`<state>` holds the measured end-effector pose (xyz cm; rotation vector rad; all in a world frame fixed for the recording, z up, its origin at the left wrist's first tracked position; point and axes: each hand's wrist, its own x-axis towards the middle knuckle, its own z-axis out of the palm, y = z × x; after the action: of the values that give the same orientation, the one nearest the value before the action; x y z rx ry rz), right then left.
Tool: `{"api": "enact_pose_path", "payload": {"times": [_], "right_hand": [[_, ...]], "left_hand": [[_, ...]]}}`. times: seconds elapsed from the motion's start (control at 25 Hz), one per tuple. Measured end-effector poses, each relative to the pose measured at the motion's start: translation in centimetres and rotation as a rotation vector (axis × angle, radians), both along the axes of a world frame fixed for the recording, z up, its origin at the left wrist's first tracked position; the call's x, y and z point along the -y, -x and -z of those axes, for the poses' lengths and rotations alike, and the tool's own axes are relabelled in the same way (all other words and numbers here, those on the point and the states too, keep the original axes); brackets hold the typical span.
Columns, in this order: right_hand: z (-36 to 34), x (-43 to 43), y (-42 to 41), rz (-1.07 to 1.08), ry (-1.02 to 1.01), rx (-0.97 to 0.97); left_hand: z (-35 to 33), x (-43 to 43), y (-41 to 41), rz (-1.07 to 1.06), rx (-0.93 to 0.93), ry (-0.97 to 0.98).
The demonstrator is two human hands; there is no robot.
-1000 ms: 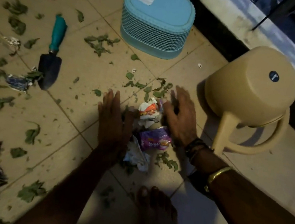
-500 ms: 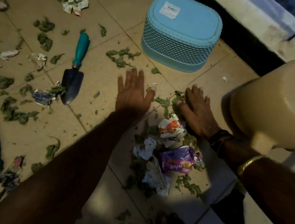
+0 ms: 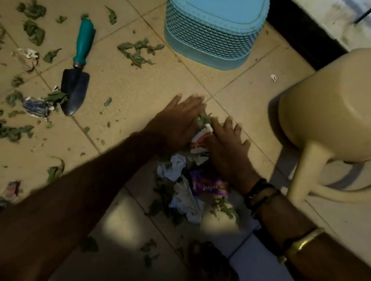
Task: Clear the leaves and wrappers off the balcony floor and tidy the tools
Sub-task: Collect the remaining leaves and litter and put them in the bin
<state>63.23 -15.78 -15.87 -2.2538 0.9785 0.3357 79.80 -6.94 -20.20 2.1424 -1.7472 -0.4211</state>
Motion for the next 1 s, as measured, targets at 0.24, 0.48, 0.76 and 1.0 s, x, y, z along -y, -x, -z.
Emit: {"api": "enact_pose_path", "payload": {"times": [0.24,0.48,0.76,1.0], "right_hand": [[0.2,-3.5,4.9,0.403,0.059,0.158],[-1.1,-9.1,5.3,0.390,-0.171,0.285],[-0.2,-13.3,8.1,0.607,-0.113,0.036],[-1.1,-13.0,6.8,0.535,-0.245,0.464]], "left_hand": [[-0.6,-10.4,4.2,-0.456,0.009,0.093],[-1.0,-12.1,10.0,-0.400,-0.115,0.076],[0.1,-21.1,17.4,-0.368,0.154,0.038],[-0.7,-17.2,11.7,-0.529,0.228,-0.054]]}}
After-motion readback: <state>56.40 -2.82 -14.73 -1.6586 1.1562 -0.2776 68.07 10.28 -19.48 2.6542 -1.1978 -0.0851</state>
